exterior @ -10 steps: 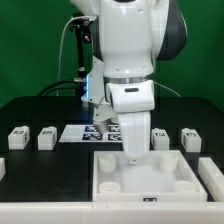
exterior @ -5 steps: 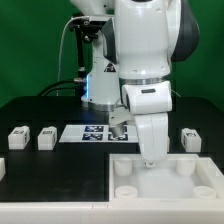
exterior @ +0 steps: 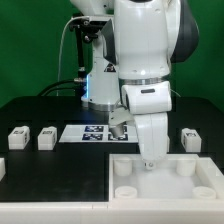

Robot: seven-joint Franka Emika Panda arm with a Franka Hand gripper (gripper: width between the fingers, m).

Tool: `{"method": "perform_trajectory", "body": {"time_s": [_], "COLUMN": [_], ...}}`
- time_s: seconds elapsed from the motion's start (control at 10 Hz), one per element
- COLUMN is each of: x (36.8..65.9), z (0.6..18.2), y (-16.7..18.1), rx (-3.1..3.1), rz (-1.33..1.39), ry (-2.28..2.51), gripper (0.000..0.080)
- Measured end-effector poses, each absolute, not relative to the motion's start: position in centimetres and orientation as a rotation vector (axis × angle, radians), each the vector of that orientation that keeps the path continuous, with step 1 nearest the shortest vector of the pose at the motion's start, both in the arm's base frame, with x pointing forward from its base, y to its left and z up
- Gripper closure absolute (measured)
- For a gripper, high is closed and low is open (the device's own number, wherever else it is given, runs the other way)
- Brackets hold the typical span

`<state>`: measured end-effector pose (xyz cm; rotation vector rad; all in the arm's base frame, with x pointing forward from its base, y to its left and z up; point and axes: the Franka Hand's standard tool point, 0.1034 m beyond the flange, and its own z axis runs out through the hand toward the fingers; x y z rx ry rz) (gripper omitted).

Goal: Assemble one leg

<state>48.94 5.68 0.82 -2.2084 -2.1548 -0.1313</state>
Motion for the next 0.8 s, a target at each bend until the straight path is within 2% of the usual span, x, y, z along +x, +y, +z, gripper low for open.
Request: {"method": "perform_trajectory", "body": {"time_s": [0.1,0.2,0.3,0.8], "x": [48.94,48.94,48.94,48.94], "z": [0.82,0.81,0.81,0.8], "y": [5.65,5.62,5.6,5.52], "rx": [-2.209,-2.21,-2.21,-2.212], "rz": [-0.131,-0.131,-0.131,-0.13], "ry": [-2.154,-2.154,-2.154,-2.152], "gripper": [0.0479,0.0276,0.0188,0.0151]}}
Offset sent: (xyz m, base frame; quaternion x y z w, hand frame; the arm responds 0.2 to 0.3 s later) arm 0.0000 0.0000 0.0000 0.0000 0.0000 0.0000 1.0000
